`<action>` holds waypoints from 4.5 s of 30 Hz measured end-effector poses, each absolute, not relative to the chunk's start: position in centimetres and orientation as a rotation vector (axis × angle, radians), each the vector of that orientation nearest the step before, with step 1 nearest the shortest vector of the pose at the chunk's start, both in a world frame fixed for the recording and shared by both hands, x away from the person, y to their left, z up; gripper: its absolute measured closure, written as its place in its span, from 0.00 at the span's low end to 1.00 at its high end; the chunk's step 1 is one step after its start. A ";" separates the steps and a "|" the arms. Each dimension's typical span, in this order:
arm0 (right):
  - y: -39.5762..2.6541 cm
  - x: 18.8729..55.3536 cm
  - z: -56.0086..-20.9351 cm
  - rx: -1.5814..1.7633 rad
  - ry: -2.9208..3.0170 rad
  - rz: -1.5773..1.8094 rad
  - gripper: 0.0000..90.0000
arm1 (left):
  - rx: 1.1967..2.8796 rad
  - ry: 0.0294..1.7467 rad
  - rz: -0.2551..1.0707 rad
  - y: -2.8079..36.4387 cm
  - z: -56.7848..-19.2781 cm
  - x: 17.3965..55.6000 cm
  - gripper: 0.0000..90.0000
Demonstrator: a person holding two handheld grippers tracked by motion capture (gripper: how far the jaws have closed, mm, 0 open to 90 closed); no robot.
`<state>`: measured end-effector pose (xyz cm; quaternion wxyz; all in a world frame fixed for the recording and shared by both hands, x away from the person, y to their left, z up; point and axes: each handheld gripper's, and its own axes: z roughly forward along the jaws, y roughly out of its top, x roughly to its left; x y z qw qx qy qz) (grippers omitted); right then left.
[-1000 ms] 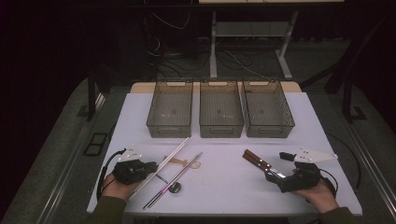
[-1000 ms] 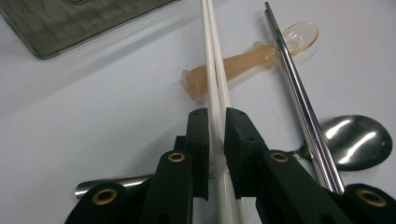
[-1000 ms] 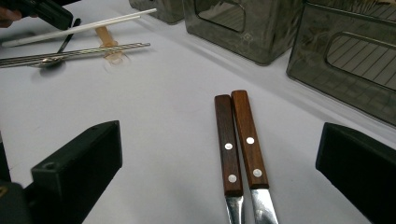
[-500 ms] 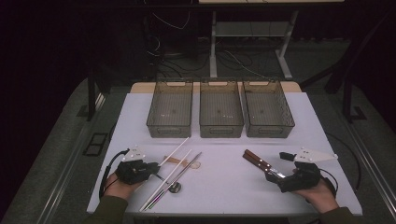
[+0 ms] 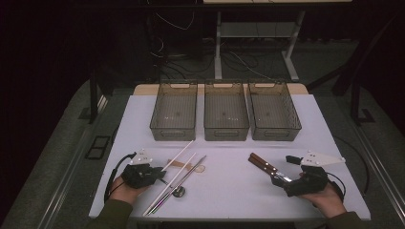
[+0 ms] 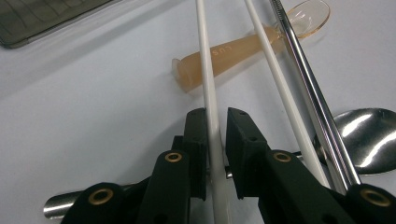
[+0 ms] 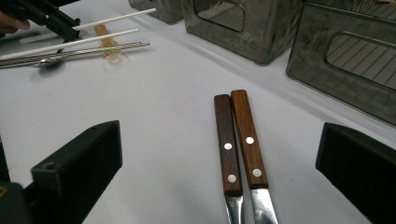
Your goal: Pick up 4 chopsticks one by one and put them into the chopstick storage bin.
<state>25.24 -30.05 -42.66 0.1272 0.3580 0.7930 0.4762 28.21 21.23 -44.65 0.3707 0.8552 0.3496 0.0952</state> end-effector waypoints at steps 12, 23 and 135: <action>-30.1 25.2 -42.7 1.041 2.308 1.384 0.01 | 2.192 0.921 0.248 21.1 -44.6 28.3 0.90; -30.1 25.2 -42.6 1.046 2.306 1.385 0.01 | 2.187 0.934 0.247 21.1 -44.6 28.4 0.92; -29.7 25.5 -43.2 1.061 2.321 1.416 0.01 | 1.988 0.892 0.257 18.7 -37.6 35.1 0.93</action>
